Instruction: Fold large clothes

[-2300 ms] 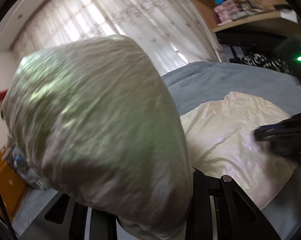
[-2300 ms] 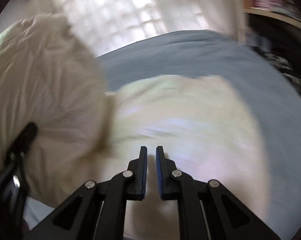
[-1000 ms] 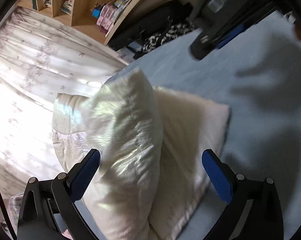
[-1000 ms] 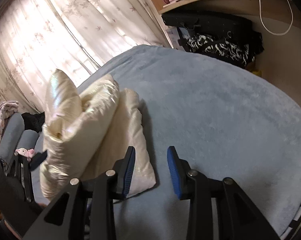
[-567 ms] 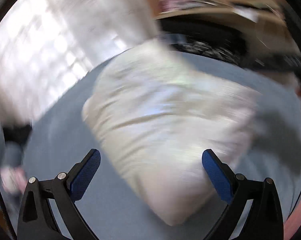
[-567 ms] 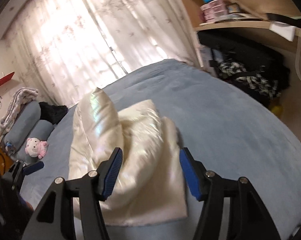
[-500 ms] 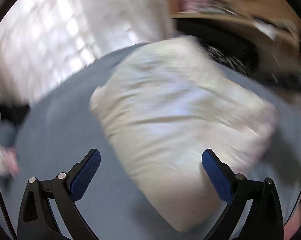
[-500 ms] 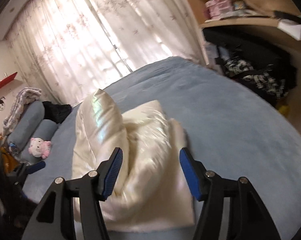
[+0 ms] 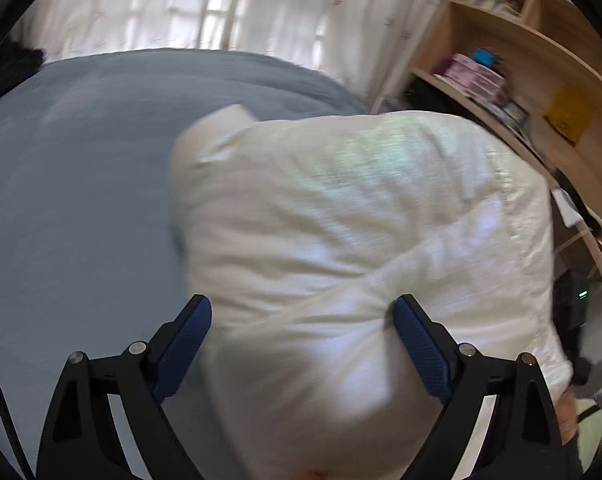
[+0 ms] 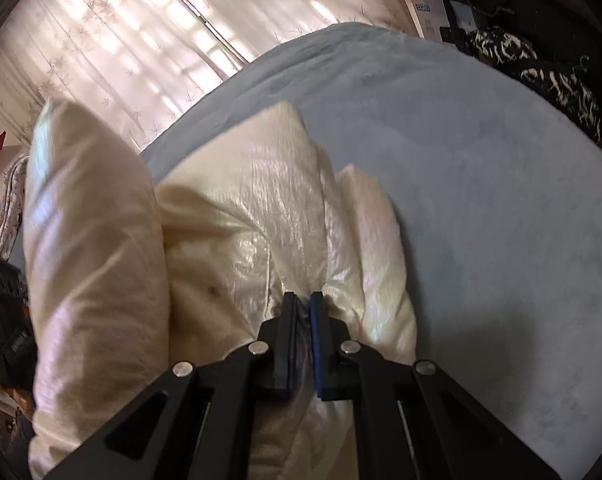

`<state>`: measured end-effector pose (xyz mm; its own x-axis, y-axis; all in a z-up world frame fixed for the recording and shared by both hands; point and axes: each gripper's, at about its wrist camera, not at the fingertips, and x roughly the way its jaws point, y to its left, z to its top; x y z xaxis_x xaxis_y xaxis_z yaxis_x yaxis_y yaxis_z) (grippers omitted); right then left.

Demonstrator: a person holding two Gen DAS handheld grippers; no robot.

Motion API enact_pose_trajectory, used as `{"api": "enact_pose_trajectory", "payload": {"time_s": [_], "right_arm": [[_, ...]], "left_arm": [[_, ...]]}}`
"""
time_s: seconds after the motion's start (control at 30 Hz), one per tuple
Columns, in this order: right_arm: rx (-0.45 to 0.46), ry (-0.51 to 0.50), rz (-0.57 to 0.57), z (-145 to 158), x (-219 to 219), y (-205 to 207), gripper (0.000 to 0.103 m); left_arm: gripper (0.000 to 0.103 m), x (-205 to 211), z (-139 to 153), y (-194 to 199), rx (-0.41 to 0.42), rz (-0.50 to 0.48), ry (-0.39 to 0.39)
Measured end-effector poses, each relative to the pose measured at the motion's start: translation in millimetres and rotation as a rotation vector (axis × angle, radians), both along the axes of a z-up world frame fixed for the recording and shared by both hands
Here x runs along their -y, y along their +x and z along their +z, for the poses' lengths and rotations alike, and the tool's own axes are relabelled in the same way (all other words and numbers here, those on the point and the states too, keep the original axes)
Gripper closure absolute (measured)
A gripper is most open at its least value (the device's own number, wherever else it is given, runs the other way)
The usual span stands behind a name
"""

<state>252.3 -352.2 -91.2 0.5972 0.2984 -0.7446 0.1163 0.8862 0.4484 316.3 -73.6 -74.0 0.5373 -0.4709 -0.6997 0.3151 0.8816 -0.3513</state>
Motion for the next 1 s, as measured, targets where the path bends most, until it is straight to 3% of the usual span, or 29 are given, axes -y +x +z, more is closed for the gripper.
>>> {"api": "enact_pose_trajectory", "payload": {"time_s": [0.07, 0.17, 0.27, 0.37, 0.5, 0.53, 0.6, 0.67, 0.8, 1.0], "right_arm": [[-0.008, 0.018, -0.004, -12.5, 1.0, -6.6, 0.098], [-0.017, 0.053, -0.016, -27.4, 4.9, -10.9, 0.099], [-0.028, 0.071, -0.020, -33.1, 8.2, -11.2, 0.100], [-0.043, 0.036, -0.005, -26.3, 6.2, -10.2, 0.100], [-0.039, -0.007, -0.033, 8.1, 13.6, -11.9, 0.097], [-0.013, 0.006, -0.041, 18.8, 16.2, -14.4, 0.094], [0.061, 0.062, -0.052, 44.2, 23.0, -20.6, 0.074], [0.123, 0.095, -0.044, 65.8, 22.4, -20.3, 0.035], [0.163, 0.070, 0.055, 91.6, -0.7, -1.5, 0.032], [0.165, -0.050, 0.139, 95.2, -29.9, 25.4, 0.032]], "left_arm": [[0.012, 23.1, 2.7, -8.0, 0.036, -0.041, 0.034], [0.012, 59.2, 11.3, -22.3, 0.109, -0.105, 0.145], [0.012, 83.0, 5.6, -24.0, 0.123, -0.119, 0.247], [0.012, 87.8, 10.4, -25.6, 0.100, -0.131, 0.268], [0.012, 84.0, 14.3, -23.1, 0.083, -0.137, 0.290], [0.012, 87.0, 13.6, -21.6, 0.084, -0.141, 0.294], [0.012, 87.4, 15.8, -21.3, 0.090, -0.145, 0.305], [0.012, 91.1, 17.5, -22.4, 0.097, -0.147, 0.316], [0.012, 95.6, 17.7, -24.6, 0.100, -0.150, 0.336], [0.012, 100.1, 20.9, -27.5, 0.098, -0.158, 0.355]]}}
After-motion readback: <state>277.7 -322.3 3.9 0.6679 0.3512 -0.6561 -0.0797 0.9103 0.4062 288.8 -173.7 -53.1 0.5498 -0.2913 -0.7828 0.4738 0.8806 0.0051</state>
